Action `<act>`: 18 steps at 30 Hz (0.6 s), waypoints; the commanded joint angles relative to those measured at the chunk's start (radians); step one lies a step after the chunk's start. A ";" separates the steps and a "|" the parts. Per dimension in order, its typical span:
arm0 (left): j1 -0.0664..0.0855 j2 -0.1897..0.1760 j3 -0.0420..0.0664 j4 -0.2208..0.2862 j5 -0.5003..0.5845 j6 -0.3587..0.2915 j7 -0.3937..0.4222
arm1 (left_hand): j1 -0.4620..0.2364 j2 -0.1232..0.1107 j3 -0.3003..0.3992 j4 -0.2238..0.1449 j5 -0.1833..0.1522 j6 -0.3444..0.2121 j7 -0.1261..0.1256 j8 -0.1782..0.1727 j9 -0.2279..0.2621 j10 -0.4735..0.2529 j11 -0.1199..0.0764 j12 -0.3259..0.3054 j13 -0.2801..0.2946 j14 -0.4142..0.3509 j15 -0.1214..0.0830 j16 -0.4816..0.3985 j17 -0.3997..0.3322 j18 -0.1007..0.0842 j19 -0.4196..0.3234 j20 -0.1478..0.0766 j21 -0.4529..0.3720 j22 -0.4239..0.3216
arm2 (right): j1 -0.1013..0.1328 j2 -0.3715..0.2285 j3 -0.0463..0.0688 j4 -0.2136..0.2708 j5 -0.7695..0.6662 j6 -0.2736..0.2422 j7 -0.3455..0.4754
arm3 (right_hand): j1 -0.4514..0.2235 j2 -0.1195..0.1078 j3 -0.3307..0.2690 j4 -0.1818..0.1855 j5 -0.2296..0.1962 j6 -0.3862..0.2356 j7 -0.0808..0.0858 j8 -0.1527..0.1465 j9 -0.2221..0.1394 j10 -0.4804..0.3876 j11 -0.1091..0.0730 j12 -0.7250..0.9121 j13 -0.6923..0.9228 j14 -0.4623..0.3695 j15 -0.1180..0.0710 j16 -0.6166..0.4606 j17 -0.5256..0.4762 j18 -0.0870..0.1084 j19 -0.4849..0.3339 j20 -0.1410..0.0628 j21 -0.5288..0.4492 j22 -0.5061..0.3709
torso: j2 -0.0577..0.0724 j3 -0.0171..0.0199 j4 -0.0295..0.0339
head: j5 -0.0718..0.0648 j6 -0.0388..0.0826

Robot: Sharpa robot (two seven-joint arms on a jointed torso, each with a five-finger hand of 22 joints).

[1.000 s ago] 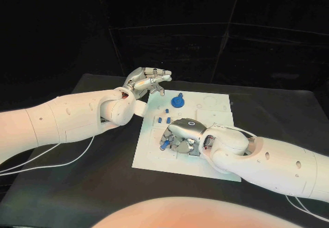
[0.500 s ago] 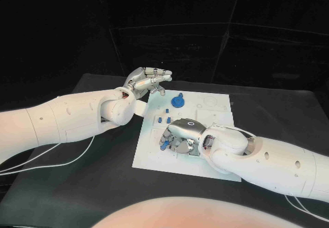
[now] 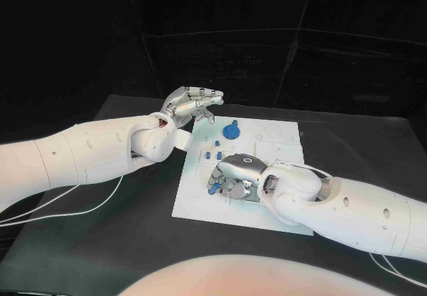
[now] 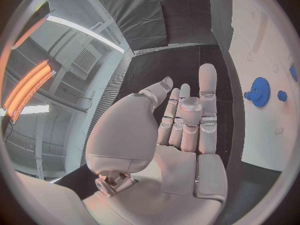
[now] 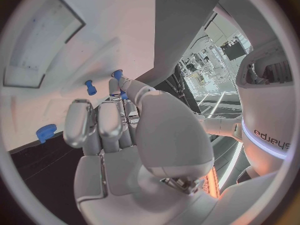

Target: Assemble the parts on the task board

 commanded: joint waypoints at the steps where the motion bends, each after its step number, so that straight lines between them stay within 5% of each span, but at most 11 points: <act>1: 0.002 0.001 0.001 0.000 0.003 0.011 0.004 | 0.003 0.008 -0.007 0.001 0.003 -0.008 0.001 -0.003 -0.001 -0.006 -0.002 0.005 0.001 -0.007 0.000 -0.002 -0.001 0.021 -0.004 0.004 -0.006 -0.001 | 0.001 0.000 0.000 0.003 -0.015 0.021 -0.012 | -0.009 0.000 0.003 -0.002 0.005 0.004 0.003 0.002 0.001 0.003 -0.004 -0.004 0.001 0.023 -0.003 0.003 -0.001 -0.007 -0.004 0.004 0.003 -0.001 | 0.000 0.0004 0.0000 | 0.001 -0.001; 14: 0.002 0.002 0.001 -0.001 0.003 0.012 0.003 | 0.003 0.008 -0.007 0.001 0.003 -0.008 0.001 -0.003 -0.001 -0.006 -0.002 0.005 0.001 -0.007 0.000 -0.002 -0.001 0.021 -0.004 0.004 -0.006 -0.001 | 0.001 0.009 0.000 -0.003 -0.042 0.013 -0.045 | -0.021 -0.003 0.000 -0.001 0.004 -0.001 0.004 -0.003 0.000 0.000 -0.003 -0.011 0.001 0.021 -0.002 0.002 -0.005 -0.006 -0.006 0.004 0.002 -0.003 | 0.000 -0.0002 0.0002 | 0.000 0.000; 18: 0.002 0.002 0.001 -0.001 0.003 0.013 0.003 | 0.003 0.008 -0.007 0.001 0.003 -0.008 0.001 -0.003 -0.001 -0.006 -0.002 0.005 0.001 -0.007 0.000 -0.002 -0.001 0.021 -0.004 0.004 -0.006 -0.001 | 0.001 0.019 0.000 -0.007 -0.038 0.020 -0.043 | -0.047 -0.013 -0.009 0.007 0.012 -0.041 0.019 -0.028 -0.005 -0.037 0.011 -0.039 -0.006 0.021 0.008 0.006 -0.004 -0.006 -0.010 0.010 -0.001 -0.006 | 0.000 -0.0007 0.0002 | -0.001 0.000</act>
